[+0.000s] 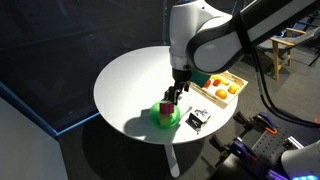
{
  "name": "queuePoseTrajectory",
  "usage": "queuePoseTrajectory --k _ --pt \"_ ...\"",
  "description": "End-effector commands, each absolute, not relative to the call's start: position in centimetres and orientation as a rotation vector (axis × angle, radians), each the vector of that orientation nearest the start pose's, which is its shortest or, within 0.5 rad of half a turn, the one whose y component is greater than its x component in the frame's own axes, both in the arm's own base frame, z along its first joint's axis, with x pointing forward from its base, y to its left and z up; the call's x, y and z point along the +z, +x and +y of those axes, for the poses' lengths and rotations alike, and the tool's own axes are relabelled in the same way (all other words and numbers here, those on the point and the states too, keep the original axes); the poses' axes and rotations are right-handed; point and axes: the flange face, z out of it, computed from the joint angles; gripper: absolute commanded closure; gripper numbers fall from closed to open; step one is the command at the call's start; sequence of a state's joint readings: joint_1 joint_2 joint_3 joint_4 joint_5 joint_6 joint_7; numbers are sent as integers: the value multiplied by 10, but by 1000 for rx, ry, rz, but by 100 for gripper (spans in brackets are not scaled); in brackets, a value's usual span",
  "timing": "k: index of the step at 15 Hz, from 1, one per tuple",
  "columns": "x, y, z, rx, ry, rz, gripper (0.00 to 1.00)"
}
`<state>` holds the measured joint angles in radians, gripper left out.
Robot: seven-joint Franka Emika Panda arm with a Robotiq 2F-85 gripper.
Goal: Put the pink block inside the green bowl
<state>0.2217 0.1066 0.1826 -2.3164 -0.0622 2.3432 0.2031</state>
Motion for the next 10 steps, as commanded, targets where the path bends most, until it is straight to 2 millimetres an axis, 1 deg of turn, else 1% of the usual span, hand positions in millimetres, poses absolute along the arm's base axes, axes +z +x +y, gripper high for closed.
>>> queuePoseTrajectory --k 1,4,10 --pt "314 458 190 119 -3165 -298 0" --pt "330 455 186 116 -3158 -268 0" --pt "364 451 177 55 -3172 -258 0"
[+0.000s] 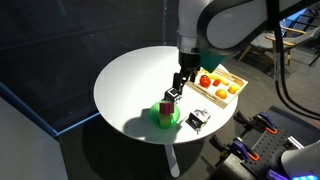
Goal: Put the pink block inside the green bowl
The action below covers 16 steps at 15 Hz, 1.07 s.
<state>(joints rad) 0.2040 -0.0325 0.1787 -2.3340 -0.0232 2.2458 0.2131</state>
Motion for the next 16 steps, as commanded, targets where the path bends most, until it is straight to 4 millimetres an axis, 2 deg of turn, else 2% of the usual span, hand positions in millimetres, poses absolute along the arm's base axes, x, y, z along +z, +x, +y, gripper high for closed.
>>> queuePoseTrajectory --k 1,9,13,14,16 --pt "369 450 176 46 -3173 -257 0" --pt "398 439 176 17 -3132 -259 0" --pt "401 434 176 19 -3121 -261 0" --pt "395 442 179 3 -3138 -247 0" --pt "395 441 179 4 -3136 -251 0"
